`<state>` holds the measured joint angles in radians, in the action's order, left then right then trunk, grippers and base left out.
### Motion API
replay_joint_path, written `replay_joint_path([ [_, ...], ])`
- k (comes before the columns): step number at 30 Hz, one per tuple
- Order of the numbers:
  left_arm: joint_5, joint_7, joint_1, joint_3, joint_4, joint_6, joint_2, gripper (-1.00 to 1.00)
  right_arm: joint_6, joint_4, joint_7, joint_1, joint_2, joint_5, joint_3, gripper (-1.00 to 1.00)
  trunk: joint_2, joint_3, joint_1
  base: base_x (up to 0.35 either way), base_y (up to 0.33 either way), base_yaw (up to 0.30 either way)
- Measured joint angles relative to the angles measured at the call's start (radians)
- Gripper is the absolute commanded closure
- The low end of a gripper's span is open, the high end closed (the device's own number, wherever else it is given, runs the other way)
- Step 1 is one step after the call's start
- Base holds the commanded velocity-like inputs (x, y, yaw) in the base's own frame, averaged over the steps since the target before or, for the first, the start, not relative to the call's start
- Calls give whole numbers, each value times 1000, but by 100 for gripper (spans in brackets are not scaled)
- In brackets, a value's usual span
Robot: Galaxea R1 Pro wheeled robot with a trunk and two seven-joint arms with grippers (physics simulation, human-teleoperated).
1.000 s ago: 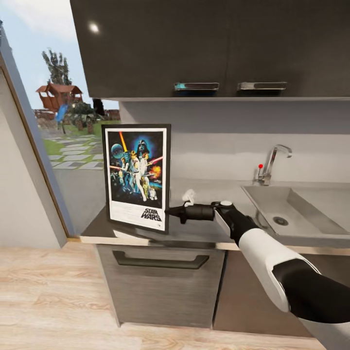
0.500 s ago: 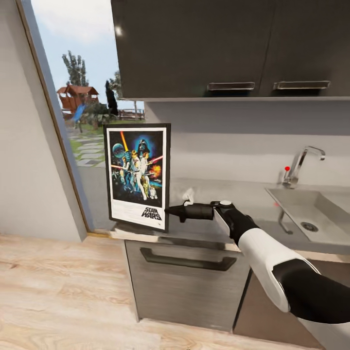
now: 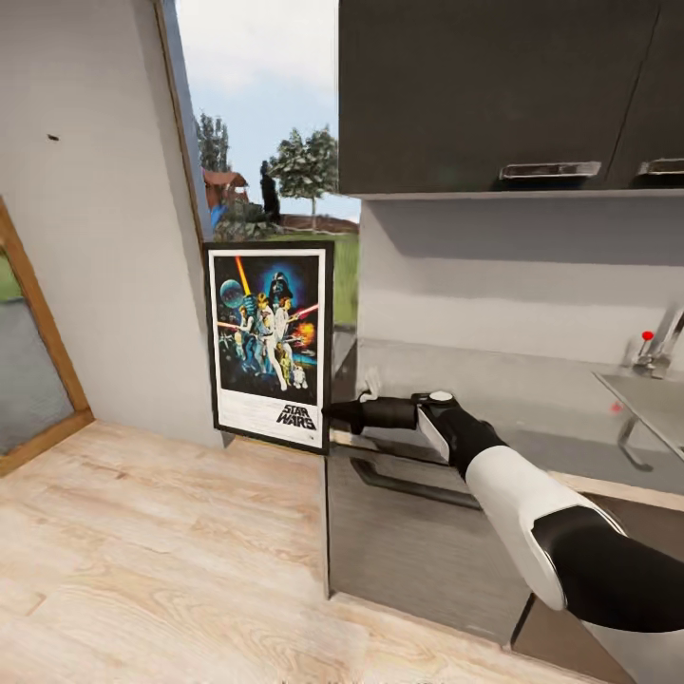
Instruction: Pick up the poster from the kitchen countertop and hang it on one of the wall nails in the kitchen.
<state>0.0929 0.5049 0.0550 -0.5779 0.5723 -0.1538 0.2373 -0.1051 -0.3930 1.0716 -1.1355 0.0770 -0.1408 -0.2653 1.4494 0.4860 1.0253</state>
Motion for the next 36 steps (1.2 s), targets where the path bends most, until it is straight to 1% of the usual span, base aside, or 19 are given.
replay_joint_path([
  [10,0,0,0,0,0,0,0,-100,1,0,4,0,-1,0,0,100,0,0,0,-182,245,258],
  [16,0,0,0,2,0,0,-1,-100,2,0,3,0,-1,0,3,100,0,0,-1,75,172,39],
  [24,0,0,0,10,1,0,-2,-100,2,0,7,0,-1,0,3,100,0,0,0,11,18,3],
  [36,0,-1,0,13,0,1,-4,-100,5,2,1,0,-1,0,3,100,-84,-38,-46,0,0,0],
])
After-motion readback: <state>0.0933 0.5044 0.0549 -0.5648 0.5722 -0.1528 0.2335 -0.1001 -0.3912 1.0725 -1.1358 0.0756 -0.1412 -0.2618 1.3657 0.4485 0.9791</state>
